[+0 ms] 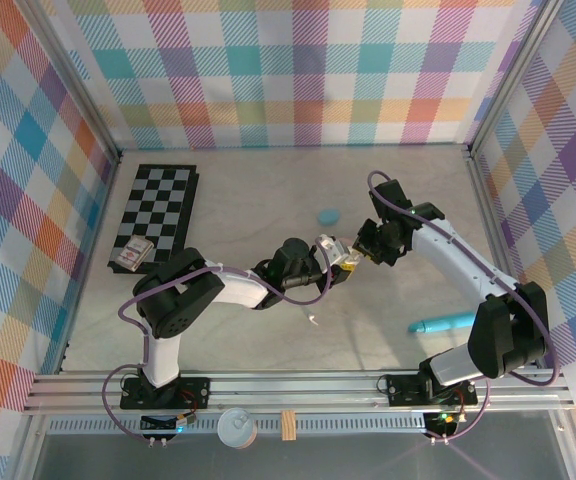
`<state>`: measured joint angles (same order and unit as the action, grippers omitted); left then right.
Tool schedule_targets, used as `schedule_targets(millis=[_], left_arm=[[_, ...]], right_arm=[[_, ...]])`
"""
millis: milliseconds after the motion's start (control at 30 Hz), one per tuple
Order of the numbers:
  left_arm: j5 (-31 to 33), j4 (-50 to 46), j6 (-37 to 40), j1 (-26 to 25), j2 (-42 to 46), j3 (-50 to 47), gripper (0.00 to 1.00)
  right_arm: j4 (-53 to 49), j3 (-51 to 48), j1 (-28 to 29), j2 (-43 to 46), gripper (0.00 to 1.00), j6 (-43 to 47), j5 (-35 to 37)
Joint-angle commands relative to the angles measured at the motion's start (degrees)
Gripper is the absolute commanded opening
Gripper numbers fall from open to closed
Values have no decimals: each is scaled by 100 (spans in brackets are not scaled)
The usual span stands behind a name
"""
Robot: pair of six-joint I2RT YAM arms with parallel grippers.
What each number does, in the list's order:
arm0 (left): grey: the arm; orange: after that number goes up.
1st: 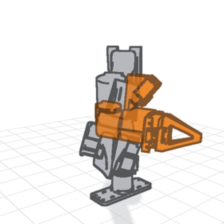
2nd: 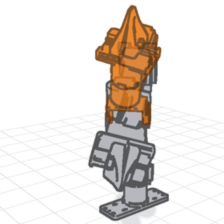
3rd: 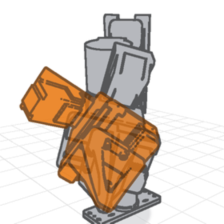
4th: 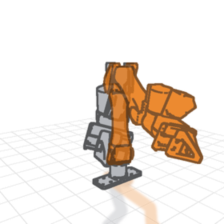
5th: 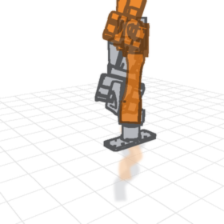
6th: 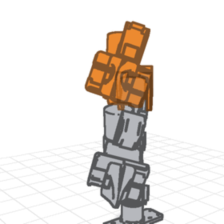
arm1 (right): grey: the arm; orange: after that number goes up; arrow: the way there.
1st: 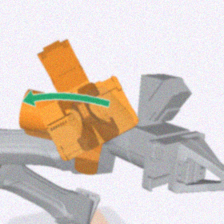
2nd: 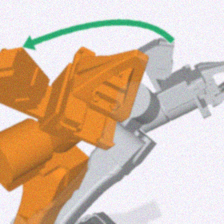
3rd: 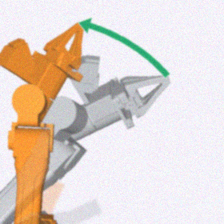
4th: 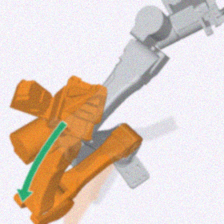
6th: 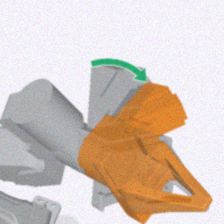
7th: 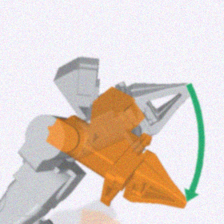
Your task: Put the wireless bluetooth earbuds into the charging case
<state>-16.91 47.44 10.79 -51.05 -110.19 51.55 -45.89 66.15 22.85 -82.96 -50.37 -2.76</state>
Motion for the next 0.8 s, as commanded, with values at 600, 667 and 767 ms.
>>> schedule_targets(millis=[600,667,767], left_arm=[[-103,207,-384,-47,-2,310,0],[-98,146,-382,-53,-11,355,0],[-102,131,-383,-47,-43,412,0]], right_arm=[[390,-220,202,154,22,56,132],[392,-243,202,192,22,72,48],[347,-260,211,208,22,72,-48]])
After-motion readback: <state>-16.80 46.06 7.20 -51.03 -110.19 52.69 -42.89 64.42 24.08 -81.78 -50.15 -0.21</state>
